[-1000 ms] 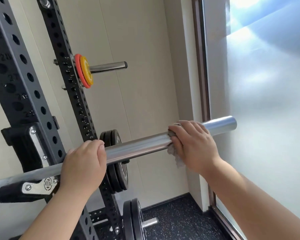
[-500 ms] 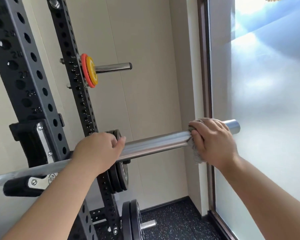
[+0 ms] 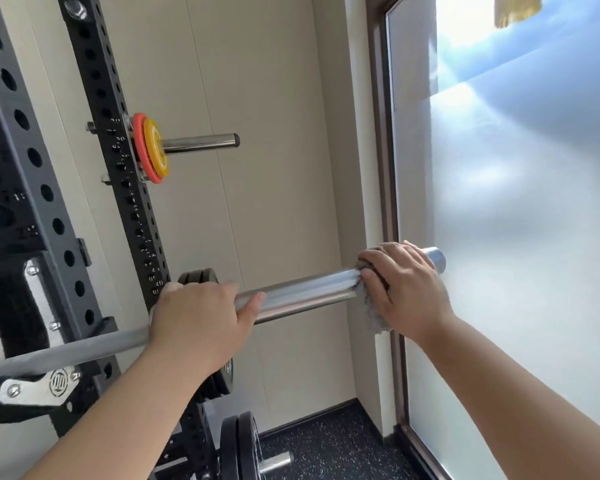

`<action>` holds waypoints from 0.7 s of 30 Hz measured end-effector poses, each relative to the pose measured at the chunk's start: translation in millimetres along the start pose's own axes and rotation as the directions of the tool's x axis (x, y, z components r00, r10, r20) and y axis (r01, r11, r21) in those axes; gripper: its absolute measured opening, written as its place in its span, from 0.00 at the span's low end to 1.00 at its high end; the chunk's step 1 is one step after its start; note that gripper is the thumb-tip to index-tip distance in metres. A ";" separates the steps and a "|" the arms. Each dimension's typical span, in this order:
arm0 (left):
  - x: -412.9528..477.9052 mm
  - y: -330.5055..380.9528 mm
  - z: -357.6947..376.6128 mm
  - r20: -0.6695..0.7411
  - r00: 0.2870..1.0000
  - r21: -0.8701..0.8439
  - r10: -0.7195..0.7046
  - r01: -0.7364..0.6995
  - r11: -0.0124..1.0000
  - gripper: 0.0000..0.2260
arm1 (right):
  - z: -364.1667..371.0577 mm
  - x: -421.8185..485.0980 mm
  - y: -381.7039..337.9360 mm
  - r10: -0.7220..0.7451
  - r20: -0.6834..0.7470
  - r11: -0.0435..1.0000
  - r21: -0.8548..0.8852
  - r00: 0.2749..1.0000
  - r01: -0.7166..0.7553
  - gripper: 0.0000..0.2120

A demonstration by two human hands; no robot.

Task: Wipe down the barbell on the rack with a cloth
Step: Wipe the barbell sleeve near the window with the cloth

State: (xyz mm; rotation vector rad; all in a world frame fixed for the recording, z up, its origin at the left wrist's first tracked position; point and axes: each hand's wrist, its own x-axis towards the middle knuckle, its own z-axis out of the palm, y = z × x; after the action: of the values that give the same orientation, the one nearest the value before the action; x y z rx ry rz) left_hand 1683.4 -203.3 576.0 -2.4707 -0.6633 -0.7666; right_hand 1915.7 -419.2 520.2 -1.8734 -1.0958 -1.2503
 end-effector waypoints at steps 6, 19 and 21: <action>51.1 63.2 2.9 0.207 0.972 -0.248 0.110 -0.056 0.967 0.30 | -3.8 -1.2 25.4 0.302 -0.107 0.951 -0.033 0.947 -0.307 0.13; 11.4 96.8 28.7 -0.154 0.987 -0.084 -0.052 0.040 0.996 0.25 | -0.6 4.1 29.8 0.406 -0.107 0.913 -0.004 0.908 -0.409 0.11; -2.1 102.0 38.6 -0.221 0.974 -0.119 -0.056 0.030 0.992 0.25 | 8.8 3.9 7.9 0.376 -0.110 0.927 0.025 0.920 -0.375 0.11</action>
State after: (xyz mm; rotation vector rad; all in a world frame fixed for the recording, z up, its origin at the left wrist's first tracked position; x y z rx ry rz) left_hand 1754.5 -261.5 517.3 -2.4276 -0.6052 -1.1092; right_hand 1927.2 -414.2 520.4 -1.8743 -0.6364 -1.1113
